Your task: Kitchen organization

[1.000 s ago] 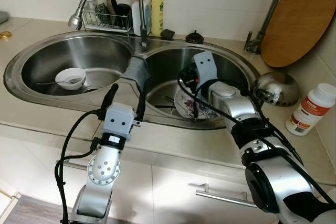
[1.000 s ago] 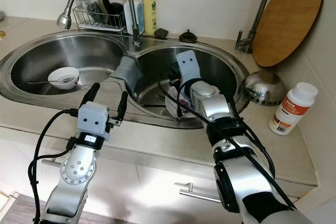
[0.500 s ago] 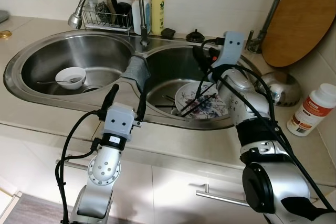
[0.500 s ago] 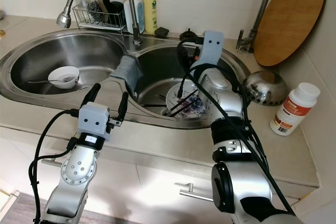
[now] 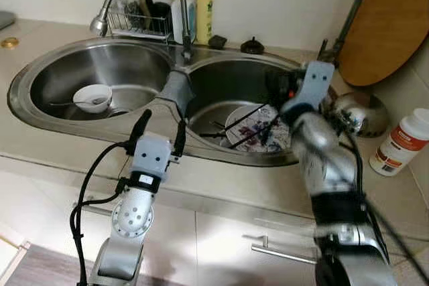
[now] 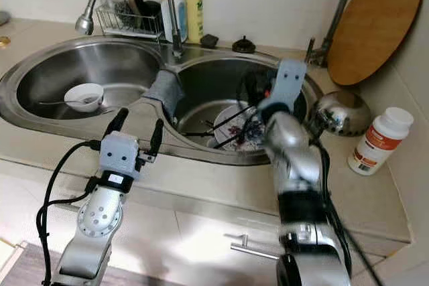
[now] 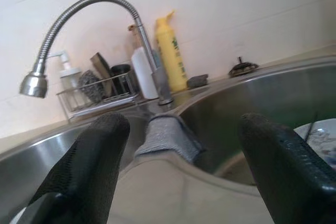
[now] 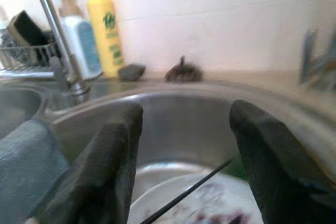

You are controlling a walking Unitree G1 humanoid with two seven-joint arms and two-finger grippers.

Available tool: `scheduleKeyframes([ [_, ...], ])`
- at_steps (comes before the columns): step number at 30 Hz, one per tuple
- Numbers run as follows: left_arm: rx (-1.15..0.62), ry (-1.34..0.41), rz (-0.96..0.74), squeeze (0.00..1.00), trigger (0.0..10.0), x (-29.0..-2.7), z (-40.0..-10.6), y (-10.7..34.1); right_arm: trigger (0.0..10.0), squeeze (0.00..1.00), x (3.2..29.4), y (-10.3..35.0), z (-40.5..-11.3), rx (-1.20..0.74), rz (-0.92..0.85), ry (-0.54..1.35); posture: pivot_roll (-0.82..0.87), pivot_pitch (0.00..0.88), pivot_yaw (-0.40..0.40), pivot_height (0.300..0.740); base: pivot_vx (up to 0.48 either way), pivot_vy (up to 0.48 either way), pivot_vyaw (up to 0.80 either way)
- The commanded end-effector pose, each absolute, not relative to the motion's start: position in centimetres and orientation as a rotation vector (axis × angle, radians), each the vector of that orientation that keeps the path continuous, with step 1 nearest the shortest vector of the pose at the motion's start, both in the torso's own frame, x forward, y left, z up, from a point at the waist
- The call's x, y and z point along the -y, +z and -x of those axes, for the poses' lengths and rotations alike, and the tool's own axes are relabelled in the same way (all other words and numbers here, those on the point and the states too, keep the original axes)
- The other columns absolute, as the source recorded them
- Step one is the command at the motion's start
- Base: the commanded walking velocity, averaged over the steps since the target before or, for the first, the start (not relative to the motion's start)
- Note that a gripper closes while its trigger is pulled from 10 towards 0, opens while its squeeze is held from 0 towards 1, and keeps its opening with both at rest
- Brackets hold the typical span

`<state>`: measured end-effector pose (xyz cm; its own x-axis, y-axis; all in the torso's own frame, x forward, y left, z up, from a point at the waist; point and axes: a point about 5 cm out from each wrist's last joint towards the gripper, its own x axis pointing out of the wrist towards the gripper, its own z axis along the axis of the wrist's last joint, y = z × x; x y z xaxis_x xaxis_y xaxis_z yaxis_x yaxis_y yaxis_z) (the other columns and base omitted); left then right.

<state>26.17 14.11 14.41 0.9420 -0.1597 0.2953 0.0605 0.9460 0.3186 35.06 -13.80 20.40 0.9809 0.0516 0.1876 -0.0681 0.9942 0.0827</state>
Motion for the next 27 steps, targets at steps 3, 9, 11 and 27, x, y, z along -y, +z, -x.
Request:
scheduleKeyframes([
  [3,0.324,-0.12,-0.293,0.0,10.0,-13.9,-26.2,14.7,10.0,0.0,14.5,21.3,-33.2,0.304,-0.023,0.015,0.1,0.0,-0.047,0.74,0.0,0.0,0.0],
  [9,0.327,-0.125,-0.284,0.0,10.0,-14.0,-26.3,14.8,10.0,0.0,14.9,20.4,-31.7,0.307,-0.004,-0.036,0.1,0.0,-0.044,0.74,0.0,0.091,0.0],
  [11,0.33,-0.127,-0.284,0.0,10.0,-14.0,-26.3,14.8,10.0,0.0,14.9,20.3,-31.6,0.306,0.001,-0.044,0.1,0.0,-0.043,0.74,0.0,0.328,0.0],
  [27,0.342,-0.136,-0.295,0.0,10.0,-14.0,-26.3,15.0,10.0,0.0,13.9,19.7,-30.7,0.313,0.03,-0.038,0.11,0.0,-0.045,0.74,0.0,0.474,0.0],
])
